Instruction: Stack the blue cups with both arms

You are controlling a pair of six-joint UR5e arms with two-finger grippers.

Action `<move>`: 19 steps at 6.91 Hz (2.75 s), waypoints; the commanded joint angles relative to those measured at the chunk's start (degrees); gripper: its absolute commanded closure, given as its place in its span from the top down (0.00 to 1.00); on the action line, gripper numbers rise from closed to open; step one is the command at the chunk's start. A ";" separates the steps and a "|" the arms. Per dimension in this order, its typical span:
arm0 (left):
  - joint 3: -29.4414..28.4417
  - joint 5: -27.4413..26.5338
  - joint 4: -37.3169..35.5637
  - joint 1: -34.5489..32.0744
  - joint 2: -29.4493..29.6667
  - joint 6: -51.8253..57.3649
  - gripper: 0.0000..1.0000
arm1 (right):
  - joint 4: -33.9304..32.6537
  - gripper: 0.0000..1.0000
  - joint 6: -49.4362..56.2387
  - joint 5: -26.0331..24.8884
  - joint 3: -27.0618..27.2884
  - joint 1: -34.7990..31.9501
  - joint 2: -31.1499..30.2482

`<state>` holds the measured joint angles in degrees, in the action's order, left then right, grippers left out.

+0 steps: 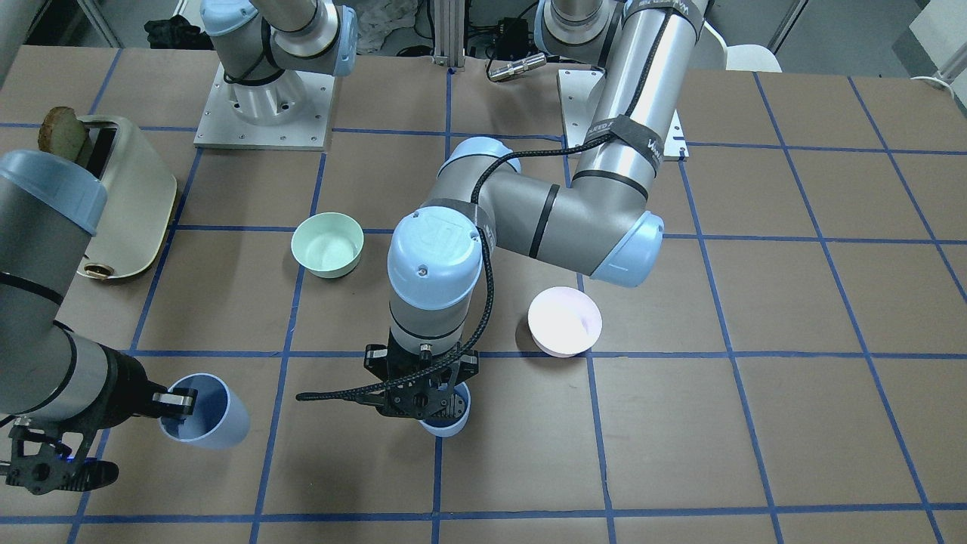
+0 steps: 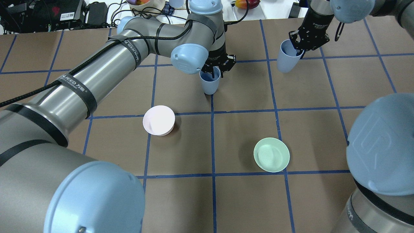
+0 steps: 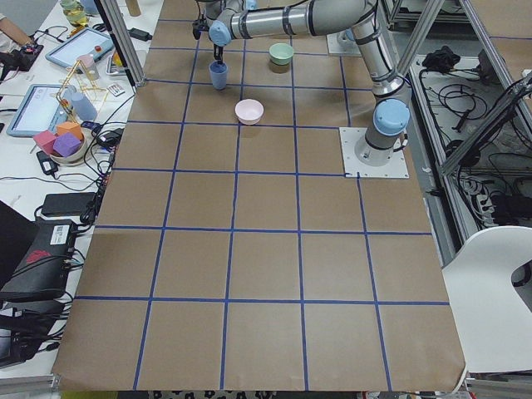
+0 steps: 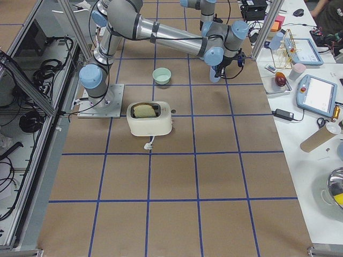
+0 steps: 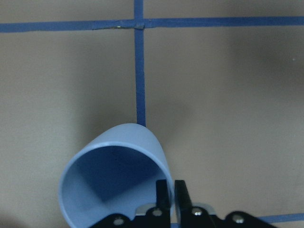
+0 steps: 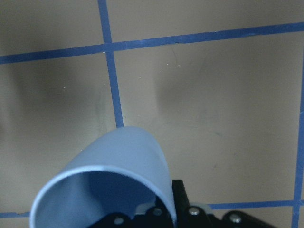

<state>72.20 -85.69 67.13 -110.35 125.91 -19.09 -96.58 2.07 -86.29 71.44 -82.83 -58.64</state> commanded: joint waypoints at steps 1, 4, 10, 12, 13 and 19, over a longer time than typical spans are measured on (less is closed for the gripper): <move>-0.13 2.10 1.24 2.58 -3.98 3.16 1.00 | 0.25 0.00 -3.30 -0.02 -0.08 -2.85 -1.91; 0.57 2.38 29.69 7.67 -18.29 16.32 1.00 | 2.71 0.00 -12.22 4.38 0.01 -9.86 -6.05; 18.86 -4.23 18.21 14.44 -34.24 18.82 1.00 | -2.29 0.00 -32.31 4.03 0.10 -22.99 -3.52; 18.68 -1.26 18.21 15.68 -34.42 18.74 1.00 | -2.21 0.00 -32.75 3.94 0.54 -22.99 -2.71; 18.59 -1.06 17.86 15.69 -34.24 18.74 1.00 | -2.30 0.00 -32.66 3.94 0.10 -22.99 -1.75; 18.77 -1.77 17.77 15.60 -34.59 18.65 1.00 | -3.79 0.00 -32.66 3.32 -0.07 -22.73 -0.51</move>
<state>90.92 -87.42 84.97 -94.74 91.36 -0.44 -100.31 -30.66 -82.84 71.49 -105.67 -59.18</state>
